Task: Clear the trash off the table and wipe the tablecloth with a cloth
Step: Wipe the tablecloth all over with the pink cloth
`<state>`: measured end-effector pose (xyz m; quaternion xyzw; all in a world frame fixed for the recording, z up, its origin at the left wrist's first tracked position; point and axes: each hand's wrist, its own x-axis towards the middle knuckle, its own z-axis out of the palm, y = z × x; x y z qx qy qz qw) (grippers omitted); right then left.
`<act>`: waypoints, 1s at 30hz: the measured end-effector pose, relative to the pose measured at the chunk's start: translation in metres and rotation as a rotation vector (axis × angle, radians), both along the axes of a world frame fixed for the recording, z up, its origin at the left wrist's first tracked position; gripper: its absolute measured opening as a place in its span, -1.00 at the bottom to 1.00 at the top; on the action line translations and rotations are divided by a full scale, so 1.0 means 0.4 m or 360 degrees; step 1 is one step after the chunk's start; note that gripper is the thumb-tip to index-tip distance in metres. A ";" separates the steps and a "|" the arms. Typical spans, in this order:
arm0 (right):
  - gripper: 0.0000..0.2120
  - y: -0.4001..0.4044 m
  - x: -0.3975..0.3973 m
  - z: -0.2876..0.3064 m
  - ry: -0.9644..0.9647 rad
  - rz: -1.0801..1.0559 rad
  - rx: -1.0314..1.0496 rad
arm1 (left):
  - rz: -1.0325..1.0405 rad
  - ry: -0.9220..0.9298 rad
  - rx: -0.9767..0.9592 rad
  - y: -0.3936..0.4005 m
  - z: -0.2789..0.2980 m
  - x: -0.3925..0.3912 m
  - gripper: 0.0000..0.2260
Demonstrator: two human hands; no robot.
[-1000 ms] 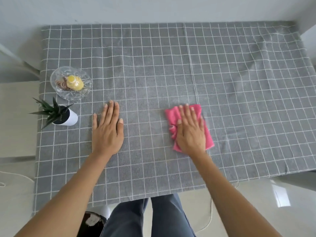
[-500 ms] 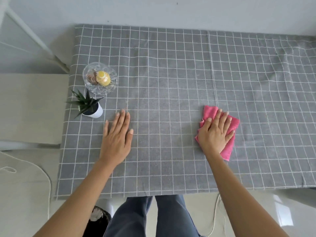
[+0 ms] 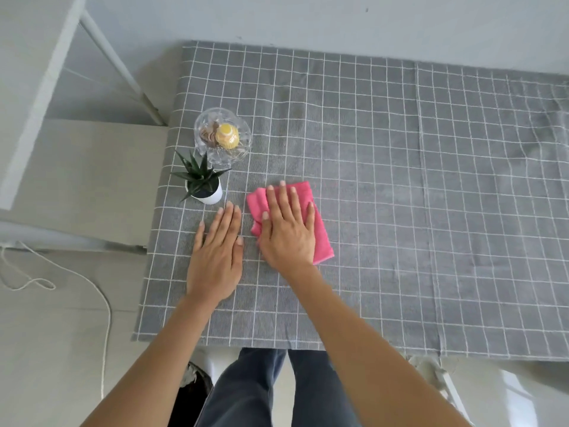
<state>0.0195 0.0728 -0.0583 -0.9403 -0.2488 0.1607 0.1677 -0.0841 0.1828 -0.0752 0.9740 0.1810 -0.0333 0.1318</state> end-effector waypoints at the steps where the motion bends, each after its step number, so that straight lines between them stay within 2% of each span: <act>1: -0.50 -0.017 0.015 0.000 -0.0006 0.0025 -0.0019 | 0.0002 0.0005 -0.0003 0.000 0.000 0.000 -0.53; 5: -0.49 -0.094 0.075 -0.007 -0.0032 -0.0259 -0.0063 | 0.0019 -0.0007 -0.0022 -0.001 0.000 0.000 -0.53; 9: -0.49 -0.060 0.055 -0.003 0.0013 -0.0465 -0.0059 | 0.0042 -0.0003 0.0011 -0.002 -0.001 -0.001 -0.52; 14: -0.44 -0.013 -0.022 0.008 0.0014 -0.0059 -0.0016 | 0.0037 -0.0001 0.0037 -0.007 0.002 0.001 -0.52; 17: -0.45 -0.058 0.011 0.006 -0.0024 -0.0016 -0.0031 | 0.0033 -0.0023 0.0001 -0.005 0.002 0.003 -0.53; 20: -0.52 -0.165 0.083 -0.007 -0.0102 -0.0302 -0.0117 | 0.0031 -0.0006 0.0000 -0.003 -0.003 0.000 -0.53; 23: -0.51 -0.262 0.134 -0.010 -0.0102 -0.0590 -0.0179 | 0.0033 -0.0012 -0.0017 -0.001 -0.002 -0.001 -0.52; 26: -0.51 -0.254 0.132 -0.010 -0.0088 -0.0799 -0.0108 | 0.0048 -0.0009 -0.0012 -0.003 0.001 -0.001 -0.52; 28: -0.50 -0.215 0.103 -0.004 -0.0071 -0.0805 -0.0111 | 0.0051 -0.0004 -0.0009 -0.003 0.004 0.001 -0.51; 30: -0.49 -0.170 0.050 0.002 -0.0046 -0.0645 -0.0137 | 0.0048 0.0003 0.0000 -0.004 0.005 0.003 -0.51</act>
